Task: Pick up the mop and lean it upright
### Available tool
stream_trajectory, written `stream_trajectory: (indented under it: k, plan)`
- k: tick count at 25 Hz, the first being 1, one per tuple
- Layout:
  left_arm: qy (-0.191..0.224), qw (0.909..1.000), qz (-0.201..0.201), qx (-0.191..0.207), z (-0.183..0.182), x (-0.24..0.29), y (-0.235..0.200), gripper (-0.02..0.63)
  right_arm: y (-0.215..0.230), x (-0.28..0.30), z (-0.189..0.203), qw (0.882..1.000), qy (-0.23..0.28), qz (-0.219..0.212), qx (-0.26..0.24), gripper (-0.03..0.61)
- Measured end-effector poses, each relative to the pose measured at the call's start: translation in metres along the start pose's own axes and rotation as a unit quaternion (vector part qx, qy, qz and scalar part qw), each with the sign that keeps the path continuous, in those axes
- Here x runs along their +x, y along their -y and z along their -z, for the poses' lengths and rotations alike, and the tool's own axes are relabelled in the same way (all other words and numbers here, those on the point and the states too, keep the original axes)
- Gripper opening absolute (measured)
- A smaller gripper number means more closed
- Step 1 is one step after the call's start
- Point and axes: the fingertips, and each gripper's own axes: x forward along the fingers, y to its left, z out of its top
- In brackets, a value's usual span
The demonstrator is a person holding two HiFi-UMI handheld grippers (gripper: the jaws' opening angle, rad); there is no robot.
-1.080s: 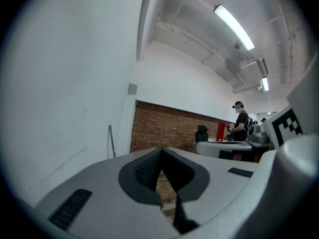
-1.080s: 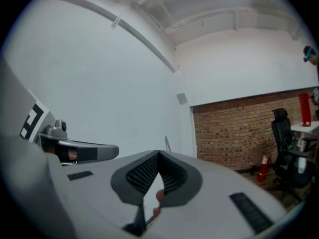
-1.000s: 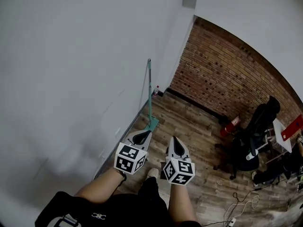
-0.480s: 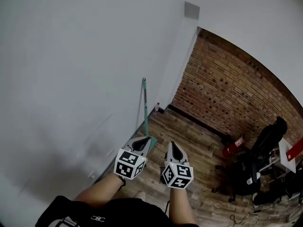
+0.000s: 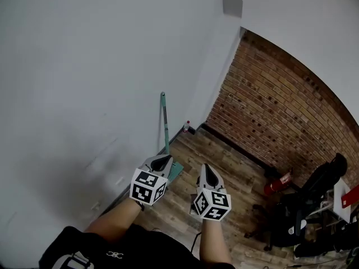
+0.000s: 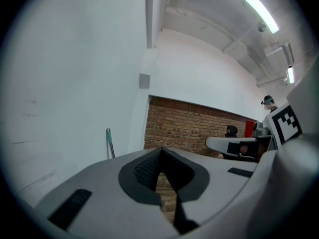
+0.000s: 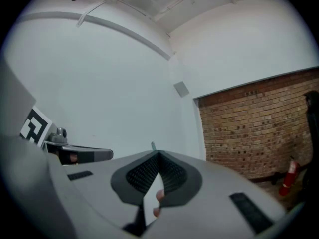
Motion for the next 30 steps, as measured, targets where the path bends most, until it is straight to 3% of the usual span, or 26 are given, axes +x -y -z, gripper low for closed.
stream_trajectory:
  k: [12, 21, 30]
  plan:
    - [-0.052, 0.9976, -0.038, -0.023, 0.039, 0.064, -0.048, -0.005, 0.021, 0.082, 0.041, 0.998, -0.051, -0.044, 0.011, 0.014]
    - [-0.035, 0.9981, -0.036, -0.036, 0.012, 0.156, -0.107, -0.005, 0.041, 0.196, 0.009, 0.995, -0.052, -0.069, -0.04, 0.014]
    - [-0.038, 0.9963, -0.054, -0.055, -0.004, 0.21, -0.164, -0.005, 0.023, 0.303, 0.005, 0.986, -0.083, -0.127, -0.071, 0.014]
